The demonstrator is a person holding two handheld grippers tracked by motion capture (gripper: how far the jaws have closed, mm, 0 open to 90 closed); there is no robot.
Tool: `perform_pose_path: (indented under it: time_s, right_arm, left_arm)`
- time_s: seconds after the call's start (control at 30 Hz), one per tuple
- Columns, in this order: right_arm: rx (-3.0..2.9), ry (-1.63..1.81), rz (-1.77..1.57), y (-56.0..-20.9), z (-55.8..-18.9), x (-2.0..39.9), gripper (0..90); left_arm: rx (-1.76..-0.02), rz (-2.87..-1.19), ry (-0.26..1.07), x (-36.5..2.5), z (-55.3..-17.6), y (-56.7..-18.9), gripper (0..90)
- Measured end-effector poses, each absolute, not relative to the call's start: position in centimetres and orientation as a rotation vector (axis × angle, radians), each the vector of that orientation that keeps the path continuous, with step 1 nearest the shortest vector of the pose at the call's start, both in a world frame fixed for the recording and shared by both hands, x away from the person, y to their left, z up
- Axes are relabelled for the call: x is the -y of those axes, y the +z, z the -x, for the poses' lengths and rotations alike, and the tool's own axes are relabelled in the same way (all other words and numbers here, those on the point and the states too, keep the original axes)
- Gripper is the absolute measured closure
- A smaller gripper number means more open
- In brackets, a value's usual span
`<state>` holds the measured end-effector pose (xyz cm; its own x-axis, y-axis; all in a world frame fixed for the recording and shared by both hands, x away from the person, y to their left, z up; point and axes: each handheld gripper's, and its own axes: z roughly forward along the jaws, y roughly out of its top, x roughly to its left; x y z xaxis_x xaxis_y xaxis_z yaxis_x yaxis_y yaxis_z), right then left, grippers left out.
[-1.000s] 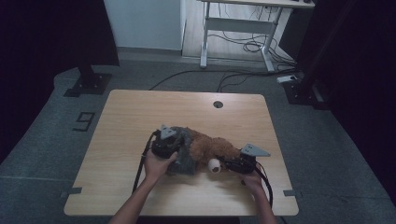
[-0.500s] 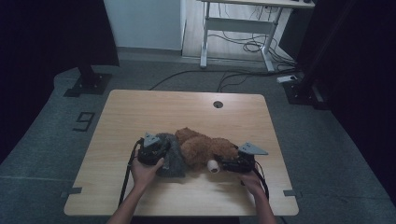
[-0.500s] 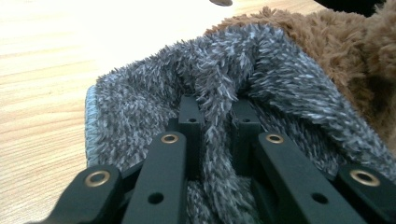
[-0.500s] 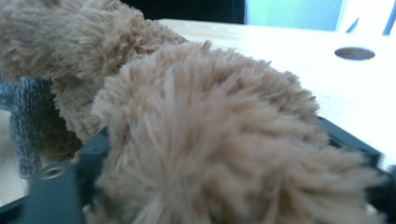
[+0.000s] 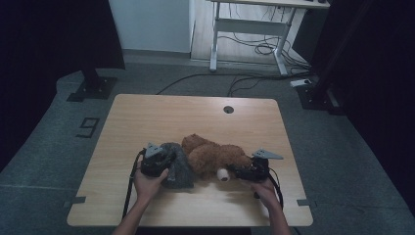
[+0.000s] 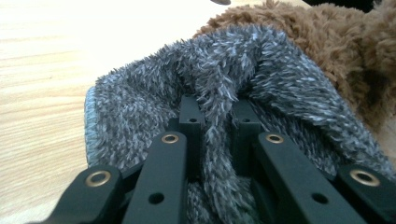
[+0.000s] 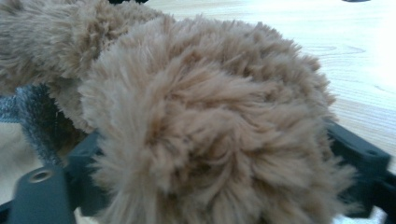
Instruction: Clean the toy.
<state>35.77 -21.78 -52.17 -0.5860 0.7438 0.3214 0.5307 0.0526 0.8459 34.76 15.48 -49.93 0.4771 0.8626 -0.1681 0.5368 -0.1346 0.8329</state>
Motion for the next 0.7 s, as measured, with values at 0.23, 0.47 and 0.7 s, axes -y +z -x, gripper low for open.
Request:
perform_pose_path:
  time_s: [0.23, 0.47, 0.7]
  right_arm:
    - [-2.156, 1.561, -1.256, -52.1, -35.7, 22.0, 29.5]
    - [-2.151, 1.574, -1.213, -52.3, -35.7, 22.2, 30.0]
    - [-2.152, 1.582, -1.203, -52.4, -35.7, 22.3, 30.0]
  left_arm:
    - [-1.202, -1.800, 0.433, -17.4, -34.6, -47.1, 79.2]
    - [-1.088, -1.769, 0.478, -15.6, -34.7, -41.6, 79.3]
    - [-0.943, -1.835, 0.443, -8.9, -37.0, -38.0, 79.0]
